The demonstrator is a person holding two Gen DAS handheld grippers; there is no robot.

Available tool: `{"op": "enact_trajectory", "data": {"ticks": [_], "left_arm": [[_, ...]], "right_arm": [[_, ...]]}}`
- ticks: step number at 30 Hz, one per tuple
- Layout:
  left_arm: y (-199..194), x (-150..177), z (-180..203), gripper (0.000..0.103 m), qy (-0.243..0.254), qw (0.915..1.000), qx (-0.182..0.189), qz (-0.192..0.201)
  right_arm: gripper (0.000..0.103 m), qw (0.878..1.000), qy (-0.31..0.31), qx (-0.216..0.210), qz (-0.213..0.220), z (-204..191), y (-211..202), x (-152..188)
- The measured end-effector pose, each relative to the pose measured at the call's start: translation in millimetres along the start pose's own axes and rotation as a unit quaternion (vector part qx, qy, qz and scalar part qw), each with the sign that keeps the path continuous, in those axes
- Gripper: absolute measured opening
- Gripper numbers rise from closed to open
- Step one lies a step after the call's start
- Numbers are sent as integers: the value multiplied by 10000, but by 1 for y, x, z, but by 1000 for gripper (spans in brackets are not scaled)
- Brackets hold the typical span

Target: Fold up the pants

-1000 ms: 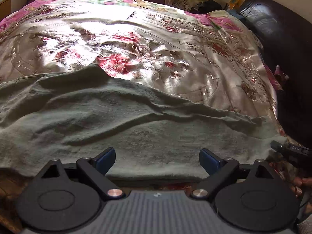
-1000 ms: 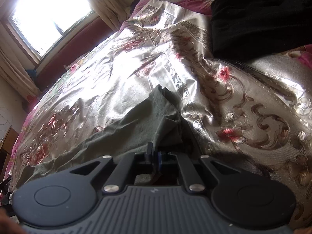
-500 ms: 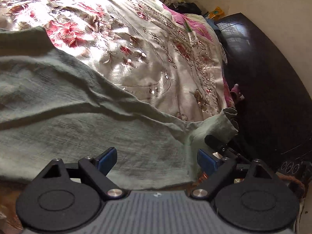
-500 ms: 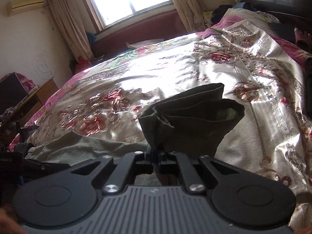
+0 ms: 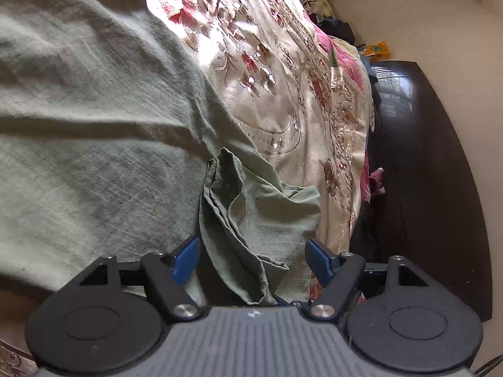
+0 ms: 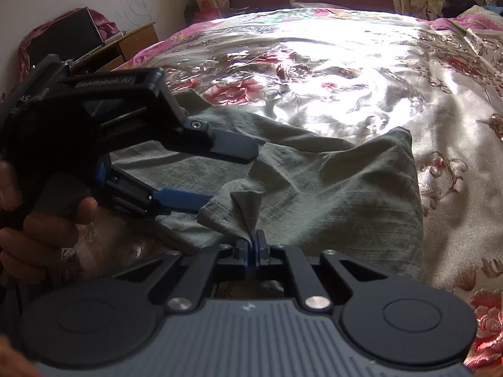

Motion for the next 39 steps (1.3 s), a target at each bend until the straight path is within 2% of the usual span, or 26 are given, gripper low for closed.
{"op": "enact_trajectory", "data": {"ticks": [2,4,6,9,10,11,15,17,19,27,39], "left_arm": [[4,1,-1,77,-29,10000,-49,-47],[8,3,-1,67,-96,9999,-108,-44],[10,4,1,62,-124,9999,-107,26],[13,4,10,42,91,9995,-234,199],[14,4,13,27,197,9991,-296,235],[14,4,16,21,325,9985,-359,266],[4,-2,39,20,1270,9880,-715,501],[-7,-9,45,20,1613,9812,-841,642],[-18,-18,48,20,1851,9754,-934,750],[-72,-52,35,20,2511,9514,-1367,1146],[-159,-108,-11,20,2585,9335,-1797,1714]], "right_arm": [[5,10000,-19,-22,35,-2,-3,0],[5,9999,46,-42,94,0,-5,-2],[5,9998,104,-85,129,2,-8,-4],[5,9996,147,-196,122,2,-10,-6],[6,9996,148,-207,114,2,-10,-6],[7,9996,143,-205,102,2,-10,-6],[14,9992,272,-245,139,4,-15,-11],[33,9987,367,-284,225,6,-18,-15],[39,9981,441,-324,278,8,-19,-20],[40,9984,408,-367,166,-7,1,-33],[40,9972,424,-620,-58,-47,38,-45]]}}
Point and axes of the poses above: each gripper's, at about its wrist camera, not at the fingertips, and y roughly the way its jaws point, z to its right, x to its underside, the point moved 1 cm from there along y, roughly the way its jaws point, and after that the axes turned 10 degrees about z, right-handed, at the moved point
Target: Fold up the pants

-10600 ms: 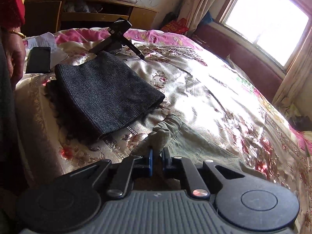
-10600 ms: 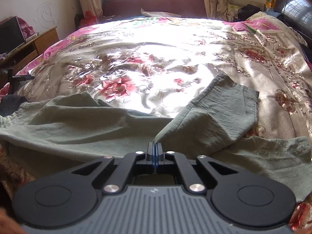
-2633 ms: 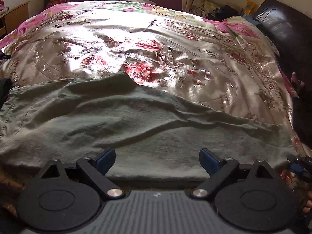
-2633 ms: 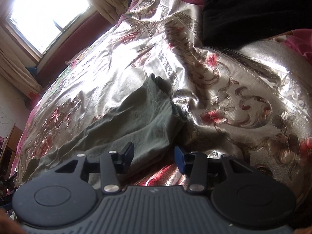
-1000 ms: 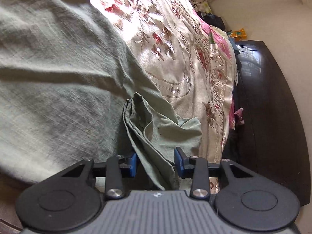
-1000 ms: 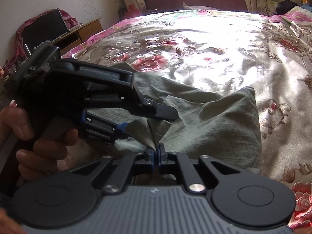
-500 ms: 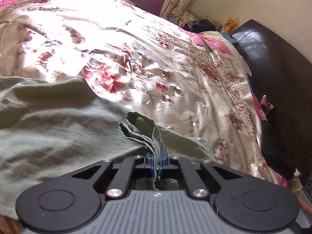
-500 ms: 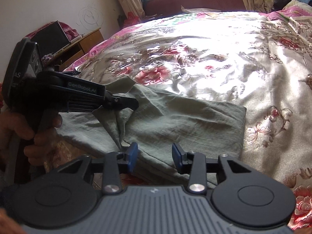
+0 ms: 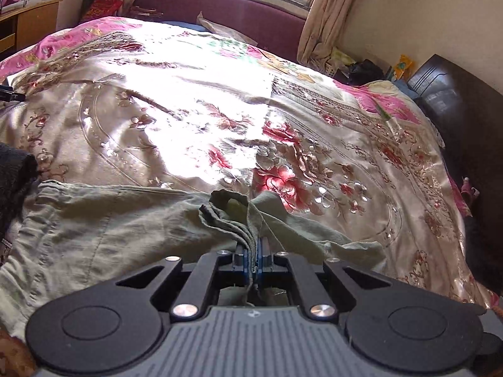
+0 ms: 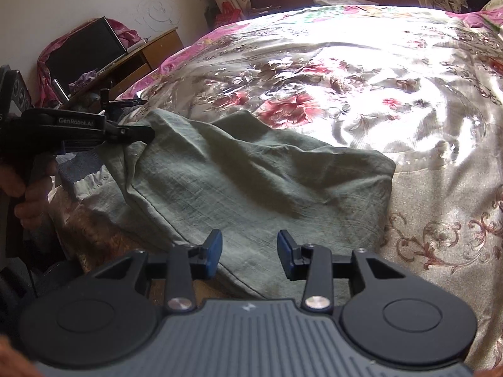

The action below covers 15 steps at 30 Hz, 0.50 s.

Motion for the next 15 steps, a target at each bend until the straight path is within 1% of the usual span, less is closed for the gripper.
{"op": "enact_trajectory", "data": {"ticks": [6,15], "left_arm": [[-16,-17,-49,20,-15,9997,-232,121],[-42,-26,-114,20,-253,9974,-581,336]], "right_arm": [[40,9998,-122,18,-137,-14,15,-5],[40,9993,-247,-19,-287,-29,35,-7]]}}
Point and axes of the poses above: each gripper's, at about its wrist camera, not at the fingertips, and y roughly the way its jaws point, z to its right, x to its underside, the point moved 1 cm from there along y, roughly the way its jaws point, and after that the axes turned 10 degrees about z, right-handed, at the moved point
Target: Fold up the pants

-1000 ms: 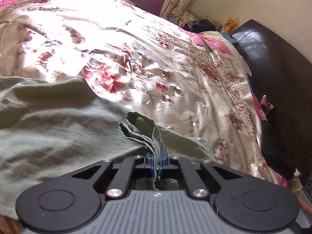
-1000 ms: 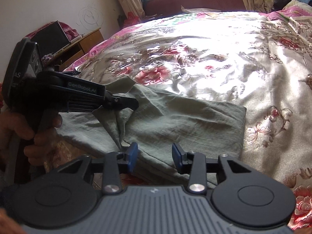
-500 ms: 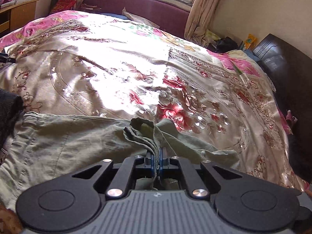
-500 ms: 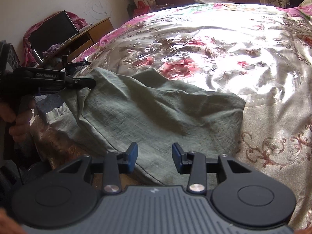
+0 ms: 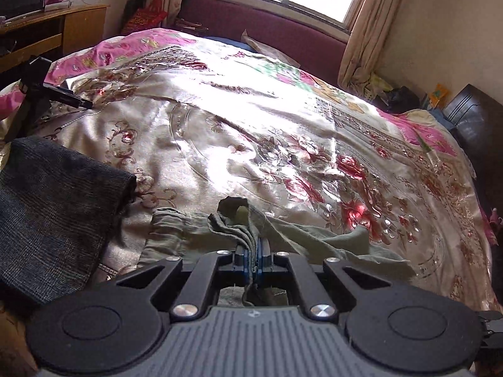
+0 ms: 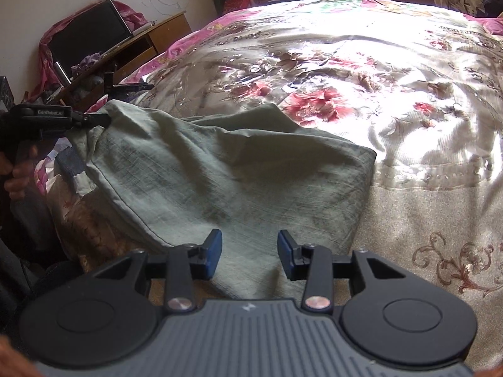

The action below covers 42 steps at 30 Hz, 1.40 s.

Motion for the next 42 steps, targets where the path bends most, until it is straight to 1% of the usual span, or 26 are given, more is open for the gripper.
{"op": "enact_trajectory", "data": {"ticks": [6,9,12,15,18,20,22,24,25,26,28,31,32,34,36,38,40,42], "left_arm": [[-5,3,-36,20,-153,9994,-294,17],[0,12,-49,20,-58,9989,-453,-96],[10,24,-57,22,74,9977,-600,-290],[19,37,-63,30,215,9954,-791,-491],[20,45,-69,38,293,9942,-878,-549],[18,45,-72,45,338,9936,-931,-550],[14,43,-73,49,365,9931,-965,-557],[7,40,-71,49,514,9913,-1095,-526],[4,38,-68,49,593,9904,-1142,-509],[0,36,-66,49,648,9900,-1155,-478],[-9,30,-61,49,715,9906,-1103,-384],[-21,22,-45,49,784,9923,-940,-183],[-24,20,-35,49,803,9934,-808,-105],[-24,20,-21,49,824,9951,-533,-88],[-17,25,-6,50,881,9956,-276,-182],[-7,33,4,50,996,9943,-173,-342],[4,42,6,50,1042,9929,-181,-539],[16,53,0,50,963,9920,-266,-772]], "right_arm": [[40,9999,-82,-54,-104,-8,13,-1],[40,9998,-110,-45,-166,-9,19,0],[40,9997,-105,-44,-236,-9,25,2],[40,9995,-106,-30,-303,-7,30,6],[40,9993,-97,-29,-351,-4,32,8],[40,9992,-109,-20,-373,-3,32,9],[40,9991,-143,-2,-394,-3,31,9],[41,9988,-233,46,-425,-5,27,6],[42,9988,-267,54,-405,-5,25,5],[46,9989,-292,53,-355,-5,21,3],[50,9993,-277,64,-258,-3,14,-1],[51,9996,-256,55,-122,-4,8,-9],[51,9996,-283,32,-80,-5,8,-13],[51,9994,-352,6,-61,-10,12,-19],[51,9987,-510,16,-81,-17,21,-25],[51,9979,-631,22,-114,-21,30,-28],[51,9982,-579,10,-184,-19,39,-32],[51,9982,-546,43,-232,-13,46,-34]]}}
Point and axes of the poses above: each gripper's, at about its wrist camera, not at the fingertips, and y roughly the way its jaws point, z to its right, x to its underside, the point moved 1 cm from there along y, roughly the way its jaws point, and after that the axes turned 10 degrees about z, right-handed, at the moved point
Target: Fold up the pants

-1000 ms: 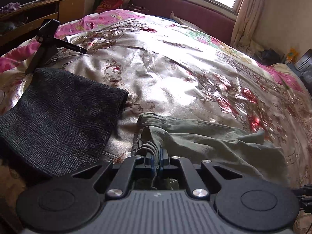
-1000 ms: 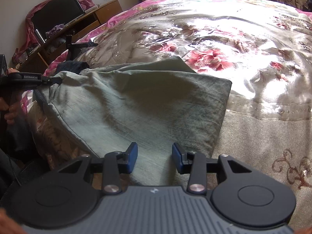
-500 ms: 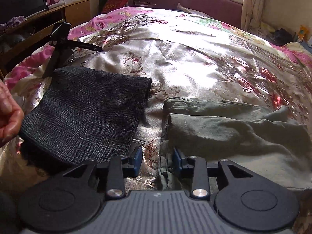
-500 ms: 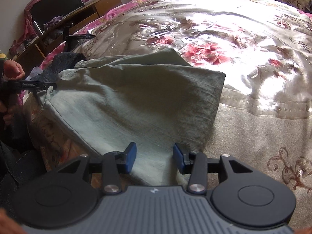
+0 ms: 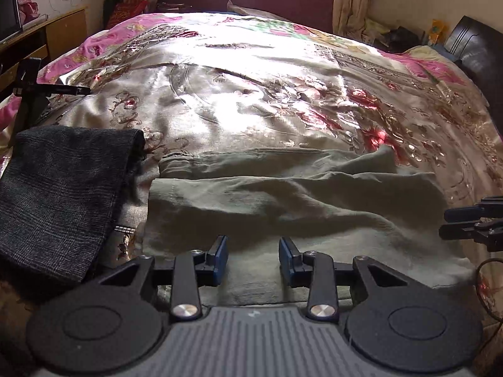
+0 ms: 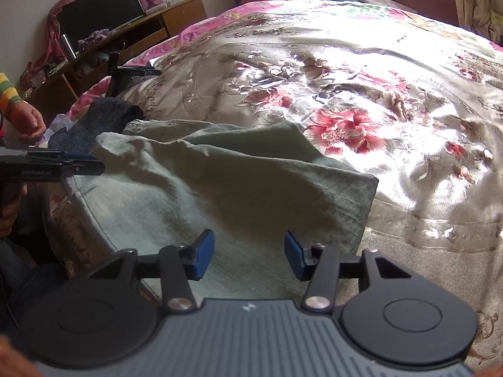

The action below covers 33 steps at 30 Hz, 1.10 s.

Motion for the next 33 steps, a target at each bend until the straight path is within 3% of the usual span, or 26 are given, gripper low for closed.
{"op": "enact_trajectory", "data": {"ticks": [5,10,17,22,26,33], "left_arm": [[-2,14,-14,50,-323,9994,-29,-110],[-22,10,-2,51,-313,9995,25,80],[-31,2,54,58,-52,9981,527,300],[-23,11,108,59,469,9942,949,180],[-13,23,149,60,900,9883,1229,53],[1,42,177,60,1196,9819,1452,-207]], "right_arm": [[51,9988,69,396,-284,27,10,5],[51,9994,111,251,-190,33,-17,13],[51,9989,358,63,-282,33,-45,35],[50,9964,780,-133,-292,40,-57,52],[44,9927,1144,-240,-307,48,-63,63],[37,9736,2137,-730,-350,66,-58,77]]}}
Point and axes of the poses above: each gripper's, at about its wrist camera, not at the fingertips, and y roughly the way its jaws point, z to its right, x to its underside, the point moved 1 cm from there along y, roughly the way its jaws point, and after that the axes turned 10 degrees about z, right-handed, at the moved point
